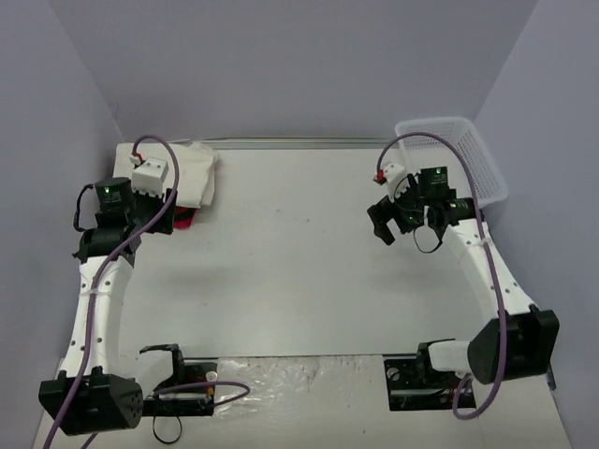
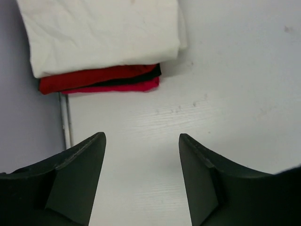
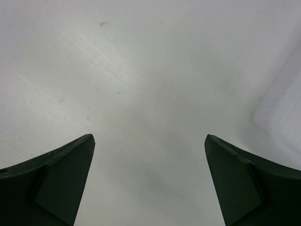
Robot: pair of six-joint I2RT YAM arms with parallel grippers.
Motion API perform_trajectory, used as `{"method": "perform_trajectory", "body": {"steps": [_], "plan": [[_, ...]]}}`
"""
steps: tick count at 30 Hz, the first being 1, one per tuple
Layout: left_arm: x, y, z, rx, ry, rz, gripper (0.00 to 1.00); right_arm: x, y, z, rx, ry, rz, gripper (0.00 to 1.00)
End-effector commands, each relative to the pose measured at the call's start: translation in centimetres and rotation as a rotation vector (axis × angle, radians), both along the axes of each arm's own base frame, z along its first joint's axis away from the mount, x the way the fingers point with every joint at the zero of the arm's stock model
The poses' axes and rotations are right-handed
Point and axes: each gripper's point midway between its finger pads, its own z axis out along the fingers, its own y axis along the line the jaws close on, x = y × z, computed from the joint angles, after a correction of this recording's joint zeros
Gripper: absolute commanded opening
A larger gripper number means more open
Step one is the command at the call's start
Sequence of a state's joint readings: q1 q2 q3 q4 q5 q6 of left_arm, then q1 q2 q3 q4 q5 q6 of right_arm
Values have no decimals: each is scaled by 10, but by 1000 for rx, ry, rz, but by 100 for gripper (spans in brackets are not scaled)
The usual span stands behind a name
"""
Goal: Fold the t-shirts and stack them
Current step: Put the neatly folded tshirt into the corner of the board with the left arm
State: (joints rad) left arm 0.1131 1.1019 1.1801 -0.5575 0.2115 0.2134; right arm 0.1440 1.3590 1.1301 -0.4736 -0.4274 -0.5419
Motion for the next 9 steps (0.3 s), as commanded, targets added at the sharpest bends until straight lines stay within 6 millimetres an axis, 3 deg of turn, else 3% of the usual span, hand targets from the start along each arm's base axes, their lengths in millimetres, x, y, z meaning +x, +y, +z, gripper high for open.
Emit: {"method": "perform_trajectory", "body": {"steps": [1, 3, 5, 9], "plan": [[-4, -16, -21, -80, -34, -52, 63, -4, -11, 55, 43, -144, -102, 100], [-10, -22, -28, -84, -33, -87, 64, -5, -16, 82, 60, -245, -149, 100], [-13, -22, -36, -84, -8, -88, 64, -3, -24, 96, 63, -305, -209, 100], [-11, -23, -41, -93, 21, -95, 66, -12, -38, 111, 69, -392, -296, 100]]}}
